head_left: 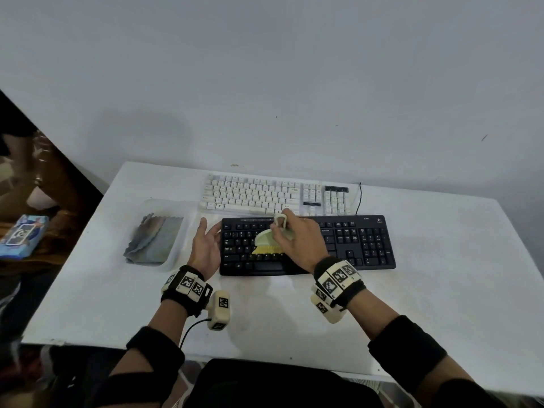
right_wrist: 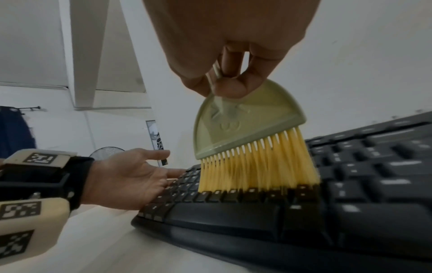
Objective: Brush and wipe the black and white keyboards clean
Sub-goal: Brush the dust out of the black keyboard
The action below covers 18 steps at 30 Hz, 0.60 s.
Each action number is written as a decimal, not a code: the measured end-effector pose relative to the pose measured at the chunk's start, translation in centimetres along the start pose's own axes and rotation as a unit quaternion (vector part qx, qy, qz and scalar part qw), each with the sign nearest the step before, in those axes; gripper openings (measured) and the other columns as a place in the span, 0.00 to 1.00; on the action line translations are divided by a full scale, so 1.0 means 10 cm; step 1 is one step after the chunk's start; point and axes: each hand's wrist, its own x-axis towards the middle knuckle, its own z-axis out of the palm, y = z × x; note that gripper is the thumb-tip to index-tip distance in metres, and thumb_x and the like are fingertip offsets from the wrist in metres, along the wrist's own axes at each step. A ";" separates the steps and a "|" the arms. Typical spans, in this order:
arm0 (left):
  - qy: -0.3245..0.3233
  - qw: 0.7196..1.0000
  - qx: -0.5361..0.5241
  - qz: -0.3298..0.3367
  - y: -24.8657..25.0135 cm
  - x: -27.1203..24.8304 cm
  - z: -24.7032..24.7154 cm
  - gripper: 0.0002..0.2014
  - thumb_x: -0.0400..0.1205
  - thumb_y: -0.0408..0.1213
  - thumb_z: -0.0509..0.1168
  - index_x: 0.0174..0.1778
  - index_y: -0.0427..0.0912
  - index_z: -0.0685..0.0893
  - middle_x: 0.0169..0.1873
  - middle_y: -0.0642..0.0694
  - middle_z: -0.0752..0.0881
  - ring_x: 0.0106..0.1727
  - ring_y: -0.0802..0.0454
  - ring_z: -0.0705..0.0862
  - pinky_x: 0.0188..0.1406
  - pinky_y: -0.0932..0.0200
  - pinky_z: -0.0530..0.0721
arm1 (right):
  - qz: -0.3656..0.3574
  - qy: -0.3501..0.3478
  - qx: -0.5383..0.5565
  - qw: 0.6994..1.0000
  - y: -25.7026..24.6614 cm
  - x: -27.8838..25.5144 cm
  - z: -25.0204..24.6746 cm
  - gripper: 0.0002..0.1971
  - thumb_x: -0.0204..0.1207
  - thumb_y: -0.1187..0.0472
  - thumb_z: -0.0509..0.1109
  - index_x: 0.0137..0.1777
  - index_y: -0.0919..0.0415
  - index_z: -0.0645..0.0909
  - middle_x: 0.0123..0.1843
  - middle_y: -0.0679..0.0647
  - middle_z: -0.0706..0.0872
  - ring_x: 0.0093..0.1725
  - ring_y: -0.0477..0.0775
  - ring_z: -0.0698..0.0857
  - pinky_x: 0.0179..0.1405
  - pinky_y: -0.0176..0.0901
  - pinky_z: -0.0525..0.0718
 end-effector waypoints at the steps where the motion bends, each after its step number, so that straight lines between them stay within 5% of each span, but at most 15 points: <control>1: -0.002 1.000 0.000 0.000 0.00 0.00 -0.01 0.35 0.91 0.64 0.47 0.80 0.40 0.77 0.73 0.38 0.84 0.74 0.40 0.82 0.67 0.38 0.81 | 0.008 0.011 -0.004 1.000 0.05 -0.03 -0.05 0.11 0.85 0.48 0.64 0.48 0.55 0.76 0.31 0.47 0.85 0.26 0.48 0.82 0.26 0.50 0.84; 6: -0.007 1.000 0.004 -0.001 0.00 0.01 -0.03 0.35 0.91 0.64 0.47 0.81 0.40 0.76 0.74 0.37 0.83 0.76 0.39 0.80 0.77 0.35 0.75 | 0.026 0.053 -0.008 0.998 0.08 -0.05 -0.17 0.11 0.85 0.50 0.68 0.45 0.54 0.74 0.28 0.49 0.83 0.23 0.51 0.79 0.25 0.49 0.81; 13: -0.009 1.000 0.005 0.002 0.00 0.00 -0.01 0.34 0.91 0.63 0.47 0.80 0.40 0.77 0.73 0.38 0.84 0.74 0.40 0.82 0.71 0.38 0.78 | -0.060 0.032 -0.033 0.997 -0.07 -0.13 -0.08 0.08 0.83 0.54 0.68 0.49 0.59 0.79 0.35 0.48 0.85 0.33 0.49 0.80 0.28 0.47 0.82; 18: -0.014 1.000 0.001 0.002 0.00 0.00 -0.02 0.35 0.91 0.63 0.47 0.81 0.40 0.76 0.74 0.38 0.83 0.75 0.40 0.81 0.75 0.36 0.76 | -0.031 0.071 -0.080 0.994 0.15 -0.26 -0.30 0.06 0.81 0.59 0.74 0.47 0.59 0.79 0.35 0.47 0.84 0.31 0.47 0.78 0.25 0.38 0.76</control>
